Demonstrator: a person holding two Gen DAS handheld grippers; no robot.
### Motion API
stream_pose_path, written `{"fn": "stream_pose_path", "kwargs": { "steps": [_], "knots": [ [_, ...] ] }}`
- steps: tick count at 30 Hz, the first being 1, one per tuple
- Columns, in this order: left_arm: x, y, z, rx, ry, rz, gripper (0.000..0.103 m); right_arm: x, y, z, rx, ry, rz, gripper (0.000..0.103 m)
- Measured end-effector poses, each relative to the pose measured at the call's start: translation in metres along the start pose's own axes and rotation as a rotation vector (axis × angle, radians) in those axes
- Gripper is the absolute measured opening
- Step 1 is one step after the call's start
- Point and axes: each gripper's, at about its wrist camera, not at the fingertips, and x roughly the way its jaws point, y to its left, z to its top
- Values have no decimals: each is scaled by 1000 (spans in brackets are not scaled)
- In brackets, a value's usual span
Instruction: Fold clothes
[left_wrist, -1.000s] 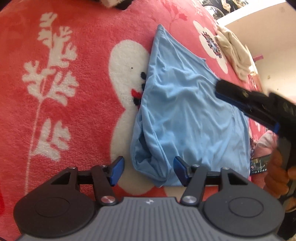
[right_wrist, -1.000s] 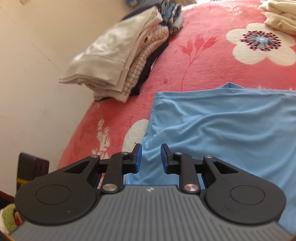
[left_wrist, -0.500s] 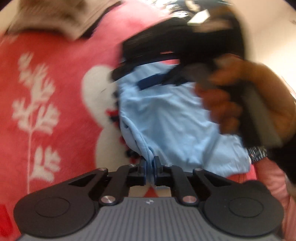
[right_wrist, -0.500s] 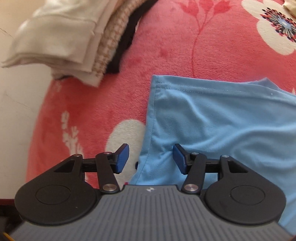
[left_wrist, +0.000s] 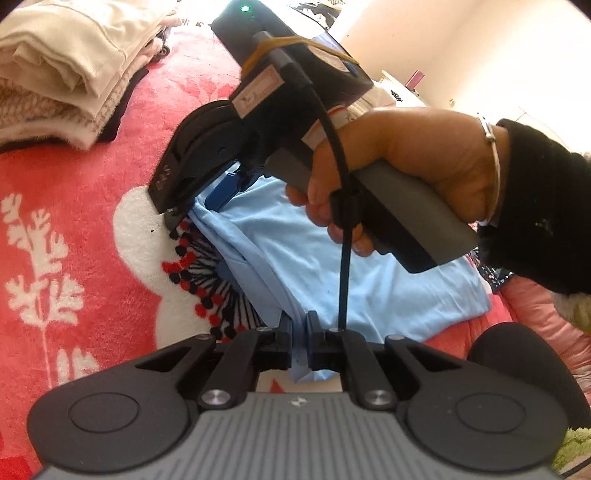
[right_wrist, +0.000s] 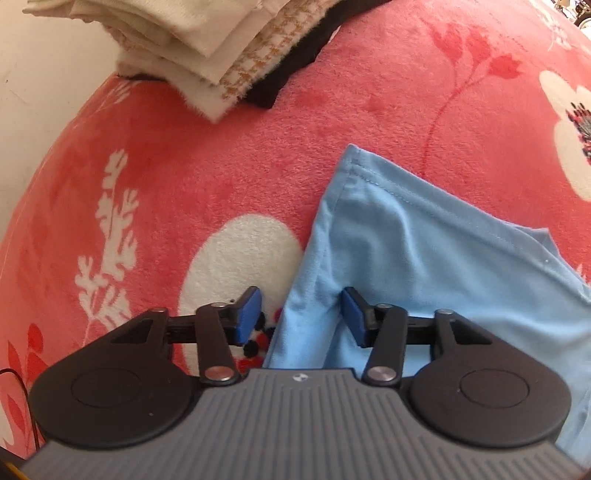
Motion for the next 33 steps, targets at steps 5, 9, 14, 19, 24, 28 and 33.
{"fn": "stream_pose_path", "kwargs": {
  "steps": [5,9,14,19,24,28,33],
  "knots": [
    [-5,-5,4,26,-2,8,7,-9,-18,-8,46,-43,18,9],
    [-4,-16,10,38,-13,-5,7,-22,-34,-16,78,-98,52,7],
    [6,-38,19,71,-6,-24,8,-39,-64,-24,121,-158,80,7],
    [25,-65,29,95,16,-49,8,-57,-99,-44,141,-208,75,7],
    [55,-96,37,113,60,-77,8,-60,-142,-68,170,-237,62,7],
    [84,-123,43,116,108,-97,8,-61,-176,-88,199,-247,51,7],
    [117,-162,50,158,153,-121,8,-70,-225,-113,245,-275,51,6]
  ]
}}
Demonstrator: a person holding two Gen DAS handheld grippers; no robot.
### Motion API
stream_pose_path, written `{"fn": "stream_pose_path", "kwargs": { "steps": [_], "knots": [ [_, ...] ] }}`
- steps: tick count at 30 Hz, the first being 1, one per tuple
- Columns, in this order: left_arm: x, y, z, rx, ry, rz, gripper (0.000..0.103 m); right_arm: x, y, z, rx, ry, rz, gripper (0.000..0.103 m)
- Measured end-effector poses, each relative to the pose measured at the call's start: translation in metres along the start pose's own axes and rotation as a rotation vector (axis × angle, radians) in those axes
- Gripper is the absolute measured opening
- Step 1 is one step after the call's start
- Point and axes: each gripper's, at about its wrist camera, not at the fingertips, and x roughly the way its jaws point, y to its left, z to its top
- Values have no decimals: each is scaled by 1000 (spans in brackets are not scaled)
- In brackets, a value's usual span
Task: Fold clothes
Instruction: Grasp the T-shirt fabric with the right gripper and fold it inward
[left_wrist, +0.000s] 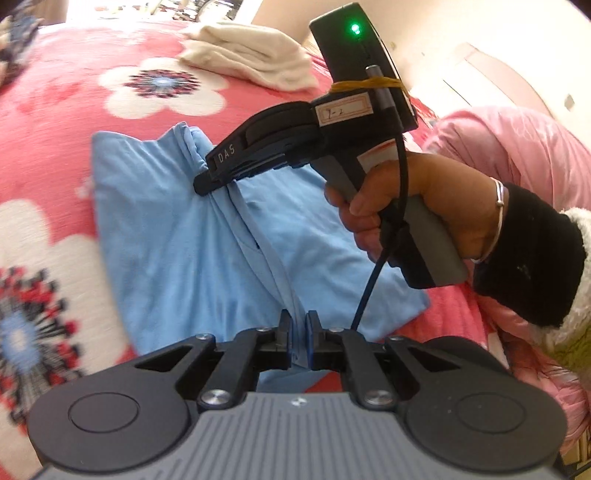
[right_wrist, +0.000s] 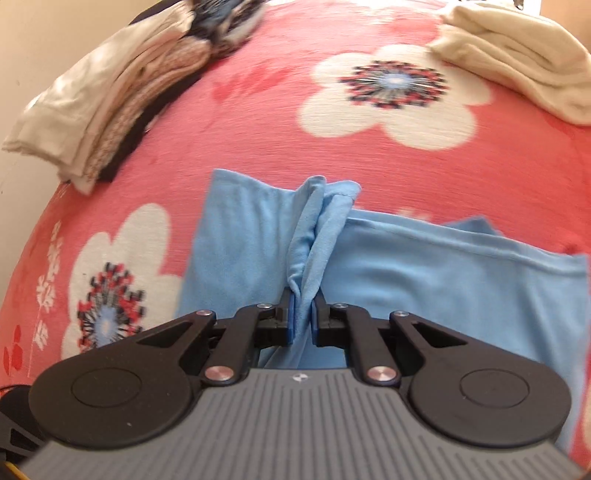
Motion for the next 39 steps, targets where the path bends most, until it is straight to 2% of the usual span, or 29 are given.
{"fn": "stream_pose_path", "kwargs": {
  "steps": [13,24,35,36,38,39],
  "knots": [
    [92,-84,44,95,94,-76,8,-37,-119,-22,77,-66,10,6],
    [134,-120,53,134,139,-114,8,-57,-173,-40,99,-98,15,6],
    [176,-133,57,164,188,-91,8,-57,-194,-50,82,-106,16,6],
    [181,-133,55,161,202,-85,10,-56,-194,-51,76,-106,13,6],
    [189,-132,51,138,229,-82,26,-52,-194,-53,58,-105,5,7],
    [192,-132,49,125,237,-78,30,-51,-194,-54,52,-108,0,8]
  ]
}}
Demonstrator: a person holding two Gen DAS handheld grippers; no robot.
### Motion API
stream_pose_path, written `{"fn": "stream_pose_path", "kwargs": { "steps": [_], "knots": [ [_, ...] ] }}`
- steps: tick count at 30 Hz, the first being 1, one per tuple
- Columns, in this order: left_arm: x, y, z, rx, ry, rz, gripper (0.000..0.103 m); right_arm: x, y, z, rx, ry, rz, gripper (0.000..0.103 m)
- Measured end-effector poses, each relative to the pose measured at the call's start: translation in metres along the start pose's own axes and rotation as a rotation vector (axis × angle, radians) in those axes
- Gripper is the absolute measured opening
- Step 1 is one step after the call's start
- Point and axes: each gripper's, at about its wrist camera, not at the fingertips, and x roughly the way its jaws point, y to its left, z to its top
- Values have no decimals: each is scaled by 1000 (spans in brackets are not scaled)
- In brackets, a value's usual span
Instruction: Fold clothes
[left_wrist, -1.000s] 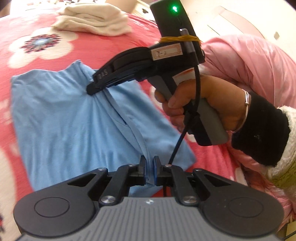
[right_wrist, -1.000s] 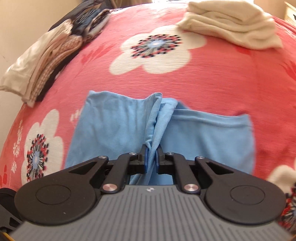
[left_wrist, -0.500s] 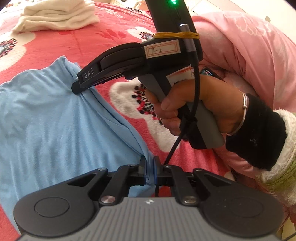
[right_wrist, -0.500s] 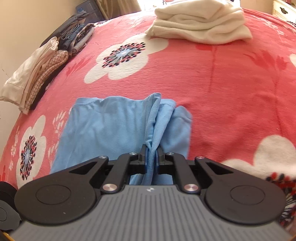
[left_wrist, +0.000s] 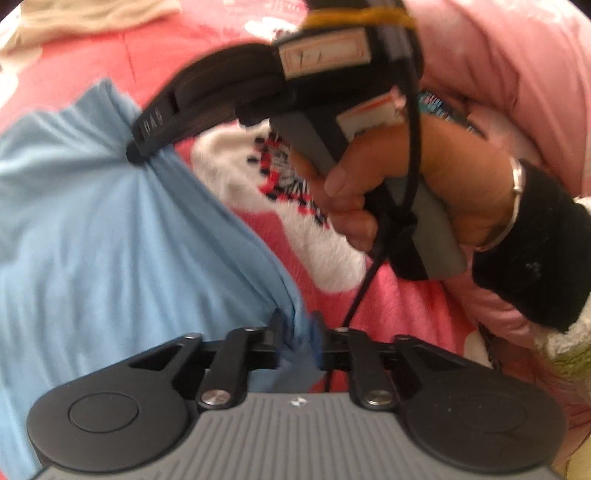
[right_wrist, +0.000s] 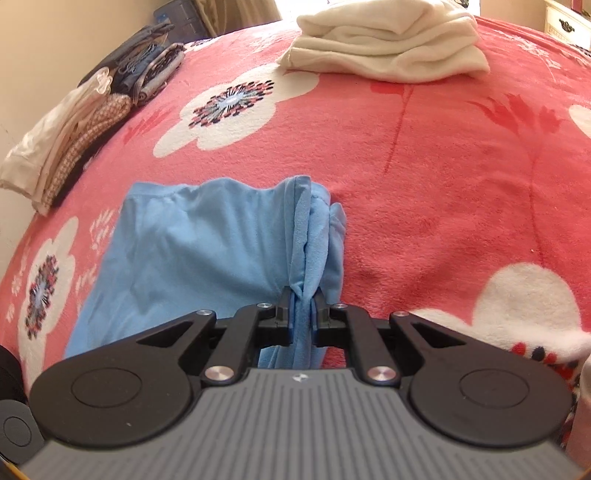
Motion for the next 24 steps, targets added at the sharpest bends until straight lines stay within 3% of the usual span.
{"fn": "stream_pose_path", "kwargs": {
  "steps": [3,4,7,11,19,21,24],
  "knots": [
    [-9,-2,-5,-12,-8,-5,43,-2,-3,-3,9,-12,-3,19],
    [-14,-3,-7,-15,-14,-7,48,-5,-5,-3,26,-16,-5,27],
    [-43,5,-21,-53,-63,-39,55,-25,-15,-8,116,-44,-18,41],
    [-87,25,-49,-114,-109,-82,59,-60,-24,-32,234,-71,-16,44],
    [-134,91,-119,-344,-125,147,58,-98,-18,-96,458,18,33,47],
    [-135,102,-129,-378,-119,186,58,-102,-13,-108,505,20,51,47],
    [-133,112,-139,-432,-100,177,52,-100,-1,-118,530,32,42,47]
  ]
}}
